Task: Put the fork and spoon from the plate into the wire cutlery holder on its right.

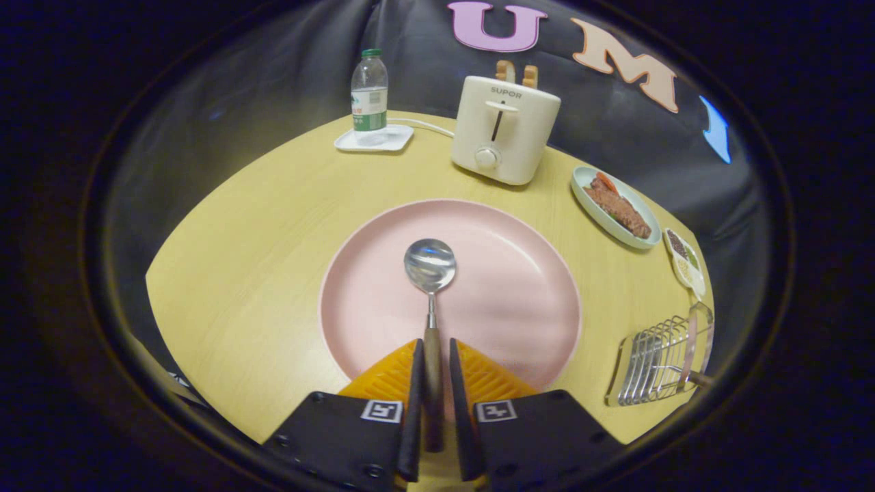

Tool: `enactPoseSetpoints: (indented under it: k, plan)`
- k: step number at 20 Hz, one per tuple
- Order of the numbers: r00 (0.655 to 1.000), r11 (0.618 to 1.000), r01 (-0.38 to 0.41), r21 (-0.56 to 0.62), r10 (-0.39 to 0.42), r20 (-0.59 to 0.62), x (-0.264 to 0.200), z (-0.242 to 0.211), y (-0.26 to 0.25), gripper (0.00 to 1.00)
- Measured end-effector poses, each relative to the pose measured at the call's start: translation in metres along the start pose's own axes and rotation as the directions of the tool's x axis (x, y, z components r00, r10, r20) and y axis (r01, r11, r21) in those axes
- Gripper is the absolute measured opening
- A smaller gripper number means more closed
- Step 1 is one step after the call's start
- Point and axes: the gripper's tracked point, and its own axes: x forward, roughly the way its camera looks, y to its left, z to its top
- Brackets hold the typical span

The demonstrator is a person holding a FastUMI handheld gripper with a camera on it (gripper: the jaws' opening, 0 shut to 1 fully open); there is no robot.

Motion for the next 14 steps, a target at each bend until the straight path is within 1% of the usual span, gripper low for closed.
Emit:
enactPoseSetpoints:
  k: [1, 3, 4, 7, 10, 12, 14]
  plan:
    - [1.000, 1.000, -0.013, 0.004, 0.013, -0.013, -0.005, -0.002, 0.003, 0.18]
    - [0.999, 0.999, -0.036, 0.032, 0.037, -0.031, -0.008, -0.005, 0.004, 0.11]
    - [0.999, 0.998, -0.039, 0.056, 0.041, -0.033, -0.010, -0.003, -0.002, 0.11]
    - [0.995, 0.997, -0.057, 0.055, 0.061, -0.084, -0.021, -0.008, -0.016, 0.06]
    - [0.992, 0.997, -0.065, 0.028, 0.068, -0.105, -0.040, -0.006, -0.037, 0.06]
    - [0.989, 0.996, -0.084, 0.019, 0.085, -0.124, -0.055, -0.003, -0.051, 0.06]
    - [0.988, 0.997, -0.082, 0.003, 0.081, -0.130, -0.072, 0.002, -0.072, 0.06]
